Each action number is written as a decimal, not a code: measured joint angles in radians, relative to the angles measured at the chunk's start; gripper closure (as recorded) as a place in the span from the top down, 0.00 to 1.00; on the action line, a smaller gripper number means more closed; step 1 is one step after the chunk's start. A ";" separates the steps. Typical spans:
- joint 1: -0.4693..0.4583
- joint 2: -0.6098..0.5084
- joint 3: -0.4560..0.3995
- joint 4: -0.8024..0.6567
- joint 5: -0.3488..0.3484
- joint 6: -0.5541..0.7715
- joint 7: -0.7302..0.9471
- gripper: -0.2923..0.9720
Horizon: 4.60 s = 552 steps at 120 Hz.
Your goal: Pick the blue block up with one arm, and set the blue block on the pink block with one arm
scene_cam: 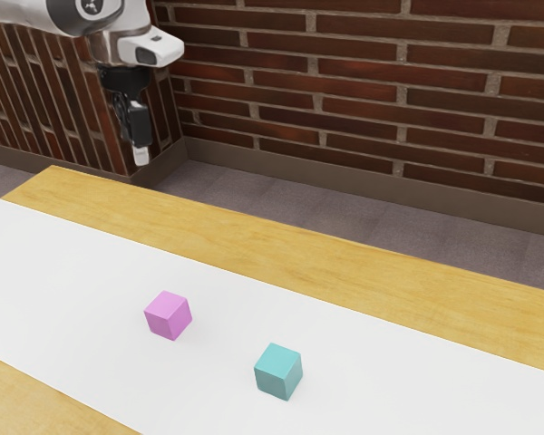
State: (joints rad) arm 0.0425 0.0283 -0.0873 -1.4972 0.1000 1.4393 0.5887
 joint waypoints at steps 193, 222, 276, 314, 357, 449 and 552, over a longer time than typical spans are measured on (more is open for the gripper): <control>-0.232 0.118 -0.126 -0.710 -0.245 0.880 0.787 0.77; -0.240 0.175 -0.126 -0.711 -0.257 0.935 0.813 0.77; -0.240 0.239 -0.126 -0.710 -0.260 0.993 0.841 0.62; -0.250 0.197 -0.125 -0.714 -0.253 1.022 0.847 0.46; -0.231 0.049 -0.124 -0.771 -0.251 1.005 0.856 0.53; -0.016 -0.023 -0.118 -0.770 -0.241 0.836 0.976 0.54; 0.264 -0.002 -0.004 -0.749 -0.190 0.794 1.182 0.56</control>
State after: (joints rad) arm 0.3062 0.0260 -0.0913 -2.2467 -0.0900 2.2329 1.7711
